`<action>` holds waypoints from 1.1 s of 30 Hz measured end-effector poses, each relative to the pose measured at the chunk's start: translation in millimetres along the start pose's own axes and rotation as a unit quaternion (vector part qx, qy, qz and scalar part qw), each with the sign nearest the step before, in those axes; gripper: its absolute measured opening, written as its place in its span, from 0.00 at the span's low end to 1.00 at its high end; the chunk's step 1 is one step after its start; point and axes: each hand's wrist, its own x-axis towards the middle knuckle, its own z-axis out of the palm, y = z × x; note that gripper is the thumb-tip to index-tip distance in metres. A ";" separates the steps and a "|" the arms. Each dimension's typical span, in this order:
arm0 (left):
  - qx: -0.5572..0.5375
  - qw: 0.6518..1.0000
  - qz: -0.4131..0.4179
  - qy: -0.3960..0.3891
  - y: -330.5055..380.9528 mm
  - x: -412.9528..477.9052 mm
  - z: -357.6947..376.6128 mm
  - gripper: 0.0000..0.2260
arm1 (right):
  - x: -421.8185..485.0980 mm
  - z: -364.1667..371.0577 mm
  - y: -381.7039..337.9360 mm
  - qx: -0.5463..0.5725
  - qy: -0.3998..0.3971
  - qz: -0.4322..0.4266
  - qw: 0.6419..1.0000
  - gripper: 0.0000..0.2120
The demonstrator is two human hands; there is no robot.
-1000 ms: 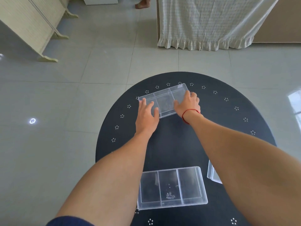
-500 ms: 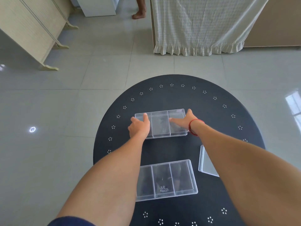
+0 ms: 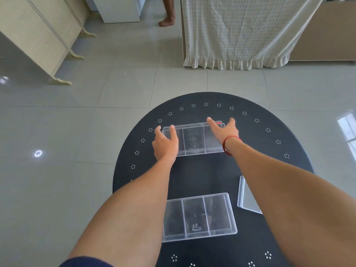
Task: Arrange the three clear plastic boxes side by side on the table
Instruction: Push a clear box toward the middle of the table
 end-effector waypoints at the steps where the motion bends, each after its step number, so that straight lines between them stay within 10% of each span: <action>1: -0.013 1.000 0.011 0.004 2.7 1.6 -0.3 0.27 | 0.8 0.5 -2.5 0.011 0.011 -0.005 1.000 0.47; 24: 0.011 0.997 0.054 -0.063 -32.3 -65.4 14.8 0.19 | -39.0 -21.7 63.7 -0.030 0.030 0.007 0.999 0.28; 33: 0.240 0.940 0.238 -0.041 -19.0 -69.9 23.7 0.27 | -41.1 -14.5 74.0 -0.313 0.012 -0.210 0.926 0.33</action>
